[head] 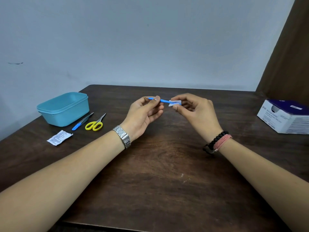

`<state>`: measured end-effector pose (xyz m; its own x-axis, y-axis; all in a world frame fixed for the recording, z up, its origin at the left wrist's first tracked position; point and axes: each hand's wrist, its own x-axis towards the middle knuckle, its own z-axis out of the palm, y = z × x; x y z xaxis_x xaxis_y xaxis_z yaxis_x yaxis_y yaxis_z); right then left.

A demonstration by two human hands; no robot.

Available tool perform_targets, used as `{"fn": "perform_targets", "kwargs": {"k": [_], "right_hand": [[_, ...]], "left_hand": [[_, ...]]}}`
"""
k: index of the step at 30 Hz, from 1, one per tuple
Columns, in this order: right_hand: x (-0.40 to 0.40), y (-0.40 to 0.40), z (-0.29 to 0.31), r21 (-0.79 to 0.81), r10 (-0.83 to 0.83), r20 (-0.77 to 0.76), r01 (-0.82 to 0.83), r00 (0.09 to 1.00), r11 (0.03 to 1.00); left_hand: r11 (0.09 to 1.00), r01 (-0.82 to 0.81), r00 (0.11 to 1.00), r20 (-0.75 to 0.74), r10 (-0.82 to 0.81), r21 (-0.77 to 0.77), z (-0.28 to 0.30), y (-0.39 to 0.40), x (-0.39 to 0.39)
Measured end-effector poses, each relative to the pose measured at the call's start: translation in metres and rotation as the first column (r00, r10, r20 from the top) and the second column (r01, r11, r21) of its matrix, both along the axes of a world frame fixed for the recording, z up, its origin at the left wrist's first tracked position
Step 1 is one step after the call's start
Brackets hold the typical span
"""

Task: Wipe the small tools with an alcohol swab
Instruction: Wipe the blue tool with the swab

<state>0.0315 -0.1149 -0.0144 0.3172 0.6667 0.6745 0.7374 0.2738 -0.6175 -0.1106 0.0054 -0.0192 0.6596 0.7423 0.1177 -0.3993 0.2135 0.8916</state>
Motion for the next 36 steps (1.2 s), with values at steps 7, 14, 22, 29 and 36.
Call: {"fn": "perform_targets", "kwargs": {"k": [7,14,22,29,36], "right_hand": [[0.002,0.0,-0.001,-0.035,-0.035,0.005,0.035,0.999,0.999],[0.005,-0.001,-0.002,-0.028,-0.042,-0.034,0.041,0.999,0.999],[0.007,0.0,-0.001,-0.012,-0.027,-0.065,0.026,0.998,1.0],[0.006,0.001,-0.002,-0.022,-0.023,-0.048,0.022,0.999,1.0],[0.006,0.0,-0.003,-0.024,-0.045,-0.027,0.044,0.999,0.999]], "left_hand": [[0.983,-0.005,0.998,-0.053,0.015,0.181,-0.003,-0.005,0.003],[0.988,-0.002,0.998,-0.058,0.011,0.155,-0.004,0.0,0.001],[0.994,-0.025,0.999,-0.027,0.028,0.106,-0.001,0.005,-0.003],[0.994,-0.02,0.999,-0.041,0.024,0.111,-0.003,0.001,0.003],[0.988,-0.014,0.996,-0.087,0.028,0.156,-0.006,0.002,0.0]]}}
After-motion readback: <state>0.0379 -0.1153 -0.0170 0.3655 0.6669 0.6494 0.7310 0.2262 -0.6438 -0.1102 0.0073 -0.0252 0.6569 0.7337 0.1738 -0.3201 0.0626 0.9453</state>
